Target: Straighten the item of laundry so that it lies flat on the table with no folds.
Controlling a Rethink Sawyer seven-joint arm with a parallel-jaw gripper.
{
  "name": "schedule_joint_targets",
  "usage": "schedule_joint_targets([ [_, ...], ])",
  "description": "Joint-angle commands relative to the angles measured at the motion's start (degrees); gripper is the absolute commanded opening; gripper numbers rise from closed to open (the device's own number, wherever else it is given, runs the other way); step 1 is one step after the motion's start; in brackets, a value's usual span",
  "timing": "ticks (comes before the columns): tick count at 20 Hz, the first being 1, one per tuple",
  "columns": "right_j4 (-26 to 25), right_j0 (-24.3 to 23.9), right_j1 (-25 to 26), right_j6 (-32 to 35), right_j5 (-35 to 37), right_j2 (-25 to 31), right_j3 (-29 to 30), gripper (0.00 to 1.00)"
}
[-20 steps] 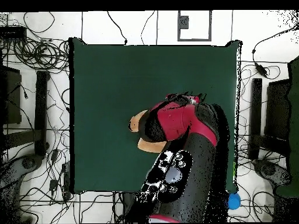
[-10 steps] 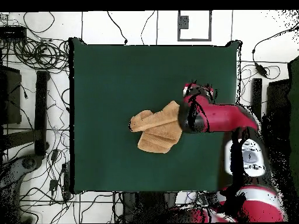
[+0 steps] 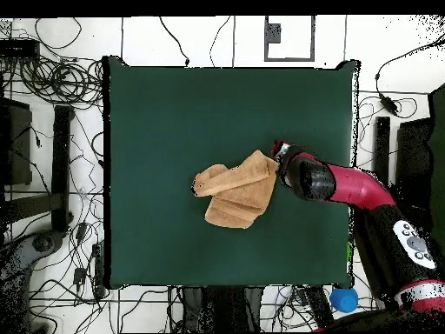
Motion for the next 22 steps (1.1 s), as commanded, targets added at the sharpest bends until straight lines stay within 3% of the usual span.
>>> schedule_joint_targets([
  [1,3.44,2.06,0.71,-15.64,11.80,17.19,7.29,1.00],
  [10,5.35,-1.26,-0.14,-12.16,16.83,19.85,9.24,1.00],
  [22,3.55,-2.11,2.28,-8.50,13.01,21.94,10.32,1.00],
])
